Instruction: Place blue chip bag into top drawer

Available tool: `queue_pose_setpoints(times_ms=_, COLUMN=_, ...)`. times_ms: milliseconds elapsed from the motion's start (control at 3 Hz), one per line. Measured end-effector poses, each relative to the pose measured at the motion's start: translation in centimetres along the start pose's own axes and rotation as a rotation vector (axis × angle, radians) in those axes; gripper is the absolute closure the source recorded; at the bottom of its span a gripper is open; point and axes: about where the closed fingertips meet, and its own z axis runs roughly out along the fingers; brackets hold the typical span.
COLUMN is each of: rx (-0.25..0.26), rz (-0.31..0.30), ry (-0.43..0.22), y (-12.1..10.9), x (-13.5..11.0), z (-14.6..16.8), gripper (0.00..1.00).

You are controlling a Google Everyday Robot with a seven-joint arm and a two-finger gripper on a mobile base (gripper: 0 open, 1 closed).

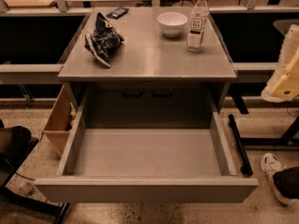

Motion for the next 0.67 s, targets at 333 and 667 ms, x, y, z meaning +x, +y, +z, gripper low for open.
queue_pose_setpoints(times_ms=333, rx=0.0, rz=0.0, ry=0.0, y=0.0, x=0.0, z=0.0, gripper=0.0)
queue_pose_setpoints(times_ms=667, rx=0.026, rz=-0.001, ry=-0.057, y=-0.8, x=-1.1, z=0.9, gripper=0.0)
